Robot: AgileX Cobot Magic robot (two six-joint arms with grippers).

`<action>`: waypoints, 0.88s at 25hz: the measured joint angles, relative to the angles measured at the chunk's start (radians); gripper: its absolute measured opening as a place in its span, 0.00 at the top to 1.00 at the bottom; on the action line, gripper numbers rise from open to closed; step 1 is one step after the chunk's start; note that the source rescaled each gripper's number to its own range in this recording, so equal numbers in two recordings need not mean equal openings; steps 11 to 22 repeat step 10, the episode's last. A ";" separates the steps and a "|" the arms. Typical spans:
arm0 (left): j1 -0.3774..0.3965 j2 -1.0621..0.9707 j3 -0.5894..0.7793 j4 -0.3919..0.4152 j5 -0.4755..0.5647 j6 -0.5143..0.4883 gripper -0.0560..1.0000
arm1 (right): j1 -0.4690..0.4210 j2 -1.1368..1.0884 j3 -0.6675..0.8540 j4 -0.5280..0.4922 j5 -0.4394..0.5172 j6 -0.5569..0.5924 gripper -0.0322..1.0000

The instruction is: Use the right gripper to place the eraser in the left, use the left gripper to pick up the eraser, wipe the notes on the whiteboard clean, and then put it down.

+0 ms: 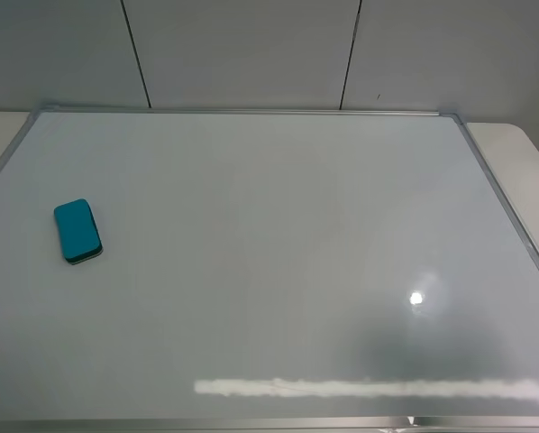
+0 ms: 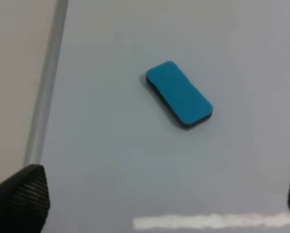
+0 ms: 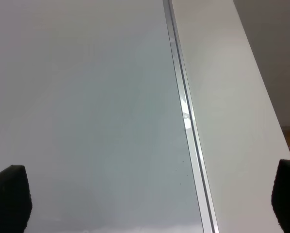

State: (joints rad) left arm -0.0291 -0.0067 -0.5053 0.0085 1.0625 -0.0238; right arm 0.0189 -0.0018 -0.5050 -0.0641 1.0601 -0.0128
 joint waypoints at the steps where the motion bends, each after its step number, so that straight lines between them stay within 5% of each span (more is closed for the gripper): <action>1: 0.000 0.000 0.000 0.000 0.000 0.000 0.00 | 0.000 0.000 0.000 0.000 0.000 0.000 0.00; 22: 0.000 0.000 0.000 0.000 -0.001 0.001 0.00 | 0.000 0.000 0.000 0.000 0.000 0.000 0.00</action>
